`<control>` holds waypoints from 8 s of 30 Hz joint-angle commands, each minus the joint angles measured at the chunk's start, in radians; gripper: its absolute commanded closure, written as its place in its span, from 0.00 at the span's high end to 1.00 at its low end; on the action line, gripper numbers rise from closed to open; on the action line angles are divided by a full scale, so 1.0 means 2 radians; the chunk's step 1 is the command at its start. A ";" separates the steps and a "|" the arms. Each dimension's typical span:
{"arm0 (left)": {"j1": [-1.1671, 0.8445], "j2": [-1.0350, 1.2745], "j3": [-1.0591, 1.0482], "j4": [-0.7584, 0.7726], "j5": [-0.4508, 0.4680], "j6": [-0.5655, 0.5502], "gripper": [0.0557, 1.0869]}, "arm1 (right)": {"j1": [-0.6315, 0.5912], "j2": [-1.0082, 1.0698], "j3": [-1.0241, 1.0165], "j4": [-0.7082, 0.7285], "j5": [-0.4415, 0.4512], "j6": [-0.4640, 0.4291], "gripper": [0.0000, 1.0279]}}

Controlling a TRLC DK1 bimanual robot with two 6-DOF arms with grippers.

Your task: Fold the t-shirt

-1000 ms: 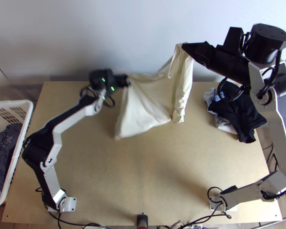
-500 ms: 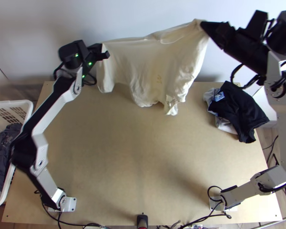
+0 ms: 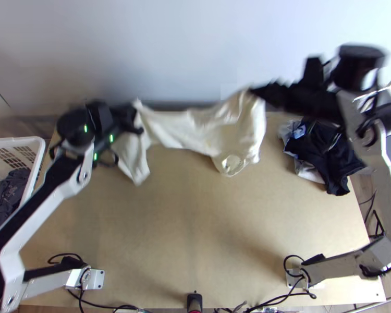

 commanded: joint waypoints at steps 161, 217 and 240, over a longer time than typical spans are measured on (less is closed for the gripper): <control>0.026 0.035 -0.262 -0.026 0.147 0.066 0.58 | 0.062 0.044 0.063 -0.056 -0.072 0.007 0.03; -0.021 0.068 -0.232 -0.063 0.117 0.016 0.04 | 0.055 0.023 0.069 -0.092 -0.056 -0.003 0.03; 0.106 -0.114 -0.026 -0.163 -0.003 -0.064 0.04 | -0.073 0.025 0.118 0.041 -0.016 0.043 0.03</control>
